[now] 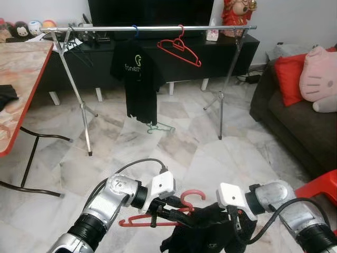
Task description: Hang hanger
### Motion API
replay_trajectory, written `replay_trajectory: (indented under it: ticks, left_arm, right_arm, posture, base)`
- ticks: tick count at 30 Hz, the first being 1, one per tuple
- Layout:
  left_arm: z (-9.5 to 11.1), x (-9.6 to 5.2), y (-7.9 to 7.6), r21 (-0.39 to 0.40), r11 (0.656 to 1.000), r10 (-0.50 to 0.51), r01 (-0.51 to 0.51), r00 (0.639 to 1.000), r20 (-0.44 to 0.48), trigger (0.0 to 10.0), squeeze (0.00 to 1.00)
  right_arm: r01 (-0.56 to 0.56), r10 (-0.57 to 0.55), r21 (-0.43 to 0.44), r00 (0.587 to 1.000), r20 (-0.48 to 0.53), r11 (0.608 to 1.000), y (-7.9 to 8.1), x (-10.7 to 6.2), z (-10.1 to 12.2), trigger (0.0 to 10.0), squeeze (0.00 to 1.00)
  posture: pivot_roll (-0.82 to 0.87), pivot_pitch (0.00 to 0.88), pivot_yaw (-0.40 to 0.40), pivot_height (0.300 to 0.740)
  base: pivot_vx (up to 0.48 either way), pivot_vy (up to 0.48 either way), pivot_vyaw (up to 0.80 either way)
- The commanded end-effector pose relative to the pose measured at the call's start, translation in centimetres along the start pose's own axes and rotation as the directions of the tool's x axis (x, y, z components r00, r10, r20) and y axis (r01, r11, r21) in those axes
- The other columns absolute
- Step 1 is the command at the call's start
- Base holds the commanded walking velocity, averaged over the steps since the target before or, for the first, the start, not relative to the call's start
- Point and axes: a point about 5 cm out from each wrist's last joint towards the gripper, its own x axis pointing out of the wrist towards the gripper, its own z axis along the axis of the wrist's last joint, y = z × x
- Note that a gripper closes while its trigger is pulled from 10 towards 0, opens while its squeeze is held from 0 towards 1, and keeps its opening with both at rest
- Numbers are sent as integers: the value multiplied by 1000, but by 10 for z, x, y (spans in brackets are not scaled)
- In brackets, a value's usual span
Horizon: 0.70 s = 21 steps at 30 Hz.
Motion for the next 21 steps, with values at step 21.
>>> replay_trajectory:
  ticks: [21]
  left_arm:
    - [3, -78, 46, -56, 730, 683, -681, 722, 112, 10000, 1000]
  right_arm:
    - [385, -388, 85, 921, 21, 919, -33, -47, -10, 0, 0]
  posture:
    - [-86, 0, -80, 740]
  base:
    - [0, 0, 0]
